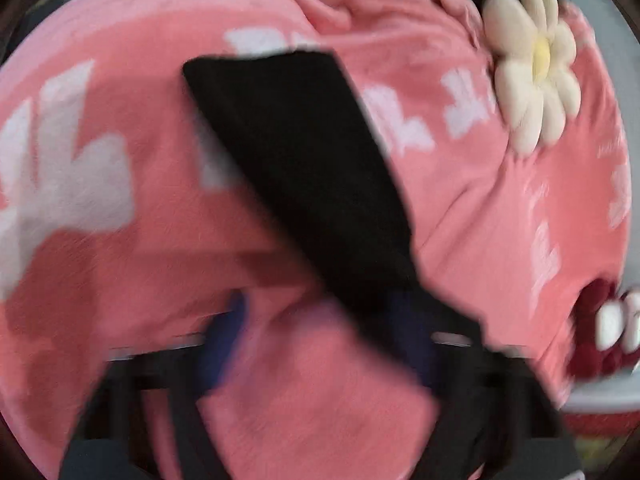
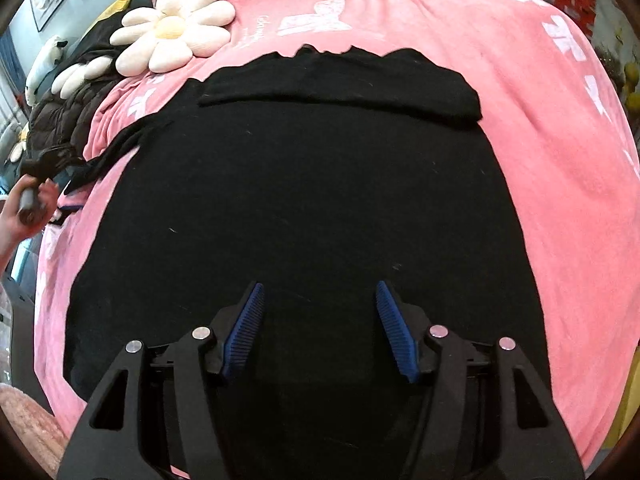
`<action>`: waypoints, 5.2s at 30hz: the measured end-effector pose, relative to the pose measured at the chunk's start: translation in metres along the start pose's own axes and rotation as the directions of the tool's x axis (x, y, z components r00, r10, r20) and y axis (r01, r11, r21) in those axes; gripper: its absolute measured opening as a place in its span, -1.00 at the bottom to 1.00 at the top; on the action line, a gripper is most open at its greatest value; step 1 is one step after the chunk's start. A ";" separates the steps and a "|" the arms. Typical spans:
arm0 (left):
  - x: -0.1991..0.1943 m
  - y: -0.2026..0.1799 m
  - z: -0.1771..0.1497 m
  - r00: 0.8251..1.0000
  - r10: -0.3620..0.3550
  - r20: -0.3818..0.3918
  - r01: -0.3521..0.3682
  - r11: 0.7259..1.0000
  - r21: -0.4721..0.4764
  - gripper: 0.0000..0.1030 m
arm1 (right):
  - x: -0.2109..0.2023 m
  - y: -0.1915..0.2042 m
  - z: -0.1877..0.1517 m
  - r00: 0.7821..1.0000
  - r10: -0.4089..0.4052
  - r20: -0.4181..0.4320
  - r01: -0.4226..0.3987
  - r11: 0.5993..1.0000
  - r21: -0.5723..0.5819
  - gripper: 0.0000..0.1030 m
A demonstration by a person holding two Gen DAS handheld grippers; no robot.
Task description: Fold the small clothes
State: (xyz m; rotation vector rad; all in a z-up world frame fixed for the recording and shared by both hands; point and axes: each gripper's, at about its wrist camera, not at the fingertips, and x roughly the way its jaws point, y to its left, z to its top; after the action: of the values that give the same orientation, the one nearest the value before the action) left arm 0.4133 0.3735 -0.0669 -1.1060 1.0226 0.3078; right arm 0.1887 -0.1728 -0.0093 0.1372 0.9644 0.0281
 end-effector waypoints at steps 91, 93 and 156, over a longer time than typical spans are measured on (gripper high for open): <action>-0.050 -0.060 -0.375 0.998 0.023 0.058 -0.062 0.459 0.886 0.67 | 0.082 -0.006 0.228 0.983 -0.070 0.171 0.093 0.987 -0.130 0.50; -0.047 -0.062 -0.378 0.997 0.028 0.073 -0.077 0.442 0.894 0.67 | 0.107 0.048 0.243 0.974 -0.135 0.183 0.190 0.925 -0.330 0.64; -0.094 0.031 -0.291 0.968 -0.052 -0.246 0.171 0.854 0.491 0.42 | -0.036 -0.178 -0.110 0.981 0.173 -0.090 -0.113 0.879 0.464 0.35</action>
State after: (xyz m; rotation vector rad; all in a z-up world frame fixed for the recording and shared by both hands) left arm 0.1894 0.1657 -0.0311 -0.7176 1.1490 -0.1881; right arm 0.0712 -0.3409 -0.0644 0.6518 1.0766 -0.0561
